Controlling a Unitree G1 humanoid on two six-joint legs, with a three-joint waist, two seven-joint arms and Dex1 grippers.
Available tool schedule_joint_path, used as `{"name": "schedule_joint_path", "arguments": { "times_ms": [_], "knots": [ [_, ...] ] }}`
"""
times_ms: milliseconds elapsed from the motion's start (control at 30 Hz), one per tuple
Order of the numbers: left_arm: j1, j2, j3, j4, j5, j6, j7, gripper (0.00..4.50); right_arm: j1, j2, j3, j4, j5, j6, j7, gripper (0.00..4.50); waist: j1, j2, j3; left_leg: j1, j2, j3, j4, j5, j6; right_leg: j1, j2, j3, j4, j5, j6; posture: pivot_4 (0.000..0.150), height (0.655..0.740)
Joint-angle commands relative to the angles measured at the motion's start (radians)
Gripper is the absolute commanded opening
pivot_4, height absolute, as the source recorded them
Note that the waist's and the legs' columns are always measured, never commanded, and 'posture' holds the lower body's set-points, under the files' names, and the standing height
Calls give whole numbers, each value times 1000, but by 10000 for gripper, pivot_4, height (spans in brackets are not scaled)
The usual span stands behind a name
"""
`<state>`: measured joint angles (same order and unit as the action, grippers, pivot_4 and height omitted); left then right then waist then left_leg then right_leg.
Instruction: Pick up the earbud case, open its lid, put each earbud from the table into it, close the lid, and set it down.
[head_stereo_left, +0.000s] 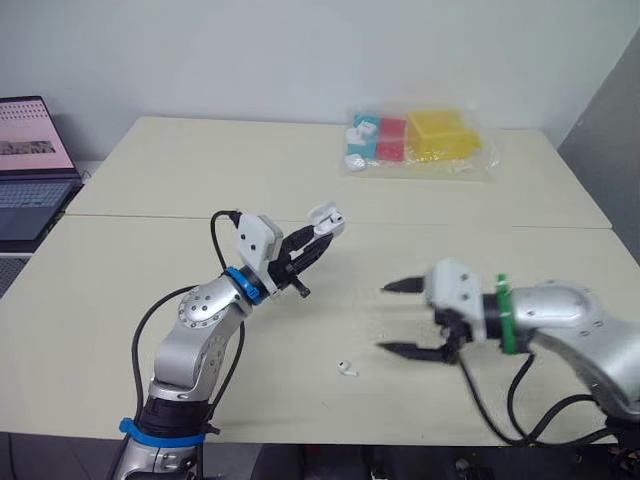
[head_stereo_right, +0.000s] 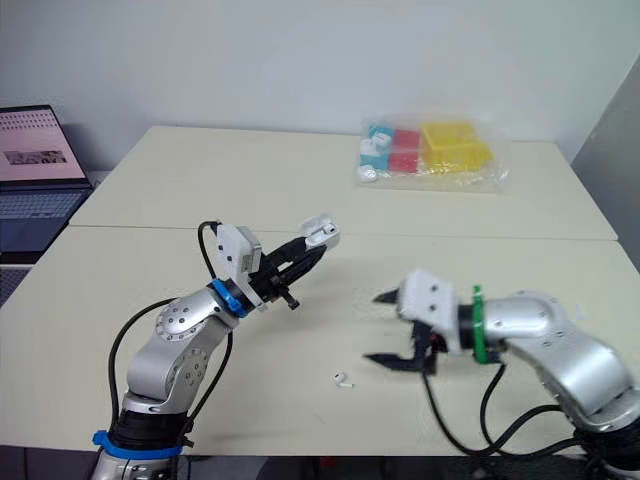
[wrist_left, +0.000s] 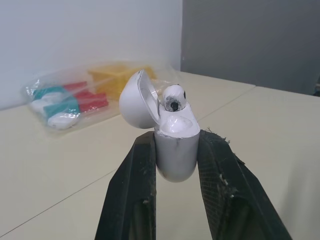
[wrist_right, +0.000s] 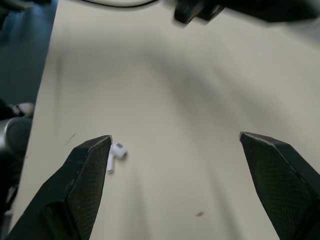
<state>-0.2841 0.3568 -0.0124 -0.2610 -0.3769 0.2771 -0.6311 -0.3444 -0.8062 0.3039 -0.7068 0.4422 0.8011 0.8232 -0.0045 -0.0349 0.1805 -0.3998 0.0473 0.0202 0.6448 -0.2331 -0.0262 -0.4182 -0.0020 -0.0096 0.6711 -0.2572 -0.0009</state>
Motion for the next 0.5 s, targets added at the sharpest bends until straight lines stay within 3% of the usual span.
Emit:
{"name": "schedule_joint_path", "arguments": {
  "times_ms": [33,200,500],
  "knots": [
    [0,13,15,-28,-4,-15,-7,7977,3,40,123,-19,-98,-9,-58,42639,1,0,0,0,0,0,0,0,0,0,0,0,0,0,0,1500,7389],
    [2,23,8,-34,-7,-6,-18,7977,9,119,236,42,-201,-33,-113,42639,1,0,0,-1,-1,1,0,0,0,-1,-1,1,-1,0,1,1500,7389],
    [-9,28,9,-25,-3,-7,-23,7977,68,197,278,169,-300,-86,-155,42639,1,0,0,-1,0,1,0,0,0,-1,0,0,-1,0,1,1500,7389]
  ]
}}
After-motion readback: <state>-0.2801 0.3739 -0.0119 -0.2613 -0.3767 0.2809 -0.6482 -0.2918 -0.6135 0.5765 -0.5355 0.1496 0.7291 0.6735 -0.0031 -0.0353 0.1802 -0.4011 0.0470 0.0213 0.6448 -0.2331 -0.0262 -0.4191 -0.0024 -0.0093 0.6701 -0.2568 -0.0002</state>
